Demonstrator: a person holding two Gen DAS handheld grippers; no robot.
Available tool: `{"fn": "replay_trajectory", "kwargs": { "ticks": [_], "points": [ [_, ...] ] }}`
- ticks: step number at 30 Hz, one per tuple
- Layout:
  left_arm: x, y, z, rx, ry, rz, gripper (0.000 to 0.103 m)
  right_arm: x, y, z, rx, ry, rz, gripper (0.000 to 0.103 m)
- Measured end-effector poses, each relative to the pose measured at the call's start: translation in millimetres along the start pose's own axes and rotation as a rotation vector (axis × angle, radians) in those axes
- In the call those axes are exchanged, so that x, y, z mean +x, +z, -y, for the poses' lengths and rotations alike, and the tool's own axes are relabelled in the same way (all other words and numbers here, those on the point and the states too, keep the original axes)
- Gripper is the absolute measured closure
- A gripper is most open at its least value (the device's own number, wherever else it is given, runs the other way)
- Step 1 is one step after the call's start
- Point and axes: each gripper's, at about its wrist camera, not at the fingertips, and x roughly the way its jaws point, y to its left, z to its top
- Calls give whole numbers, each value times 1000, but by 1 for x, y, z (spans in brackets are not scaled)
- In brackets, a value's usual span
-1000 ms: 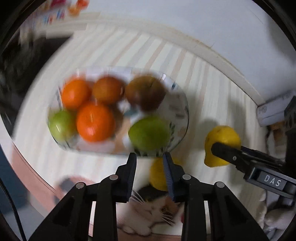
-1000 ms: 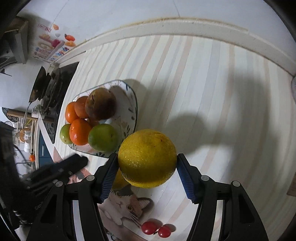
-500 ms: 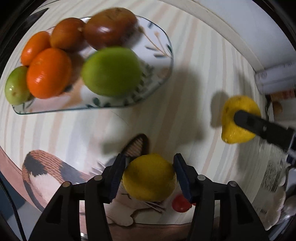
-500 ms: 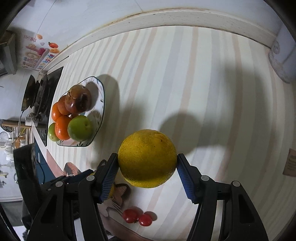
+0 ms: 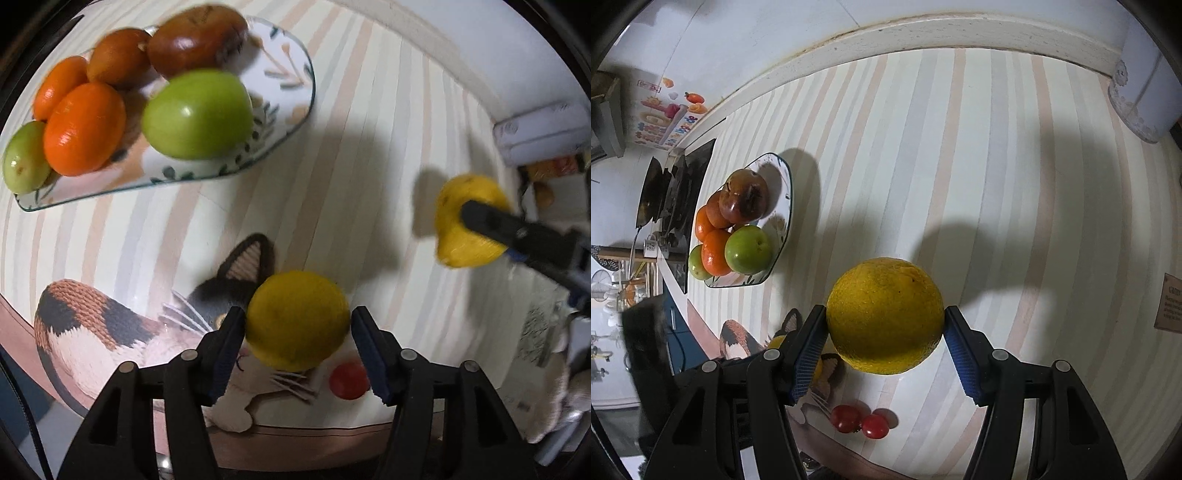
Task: Organize fruits
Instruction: 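Carry both lemons toward the floral plate with both grippers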
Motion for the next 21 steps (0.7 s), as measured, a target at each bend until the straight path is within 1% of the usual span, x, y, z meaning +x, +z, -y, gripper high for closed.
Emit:
{"fn": "replay_trajectory", "kwargs": {
  "ticks": [2,4,7,10,12,13,16,17,19,21],
  "points": [
    [7,2,-2,-16,24,10,46,-1,-1,2,0,-2,3,37],
    [10,4,-1,-32,3,31,46,-3,-2,3,-1,-6,7,37],
    [14,3,5,-3,27,37,47,-5,-2,4,3,-6,10,37],
    [10,-4,6,-12,43,54,47,-7,0,2,-2,-6,13,37],
    [2,-7,6,-31,32,81,47,-10,3,-1,-8,-1,15,37],
    [-7,-5,5,-41,17,96,47,-11,5,-5,-11,9,18,37],
    [-51,0,-7,-76,-44,169,47,-13,16,-25,-32,39,30,37],
    [-72,4,-13,-87,-59,202,47,-13,20,-32,-40,48,33,37],
    [-105,11,-28,-102,-69,260,47,-9,32,-53,-63,67,40,37],
    [-141,23,-49,-123,-50,325,47,-2,43,-74,-95,69,48,37]
  ]
}}
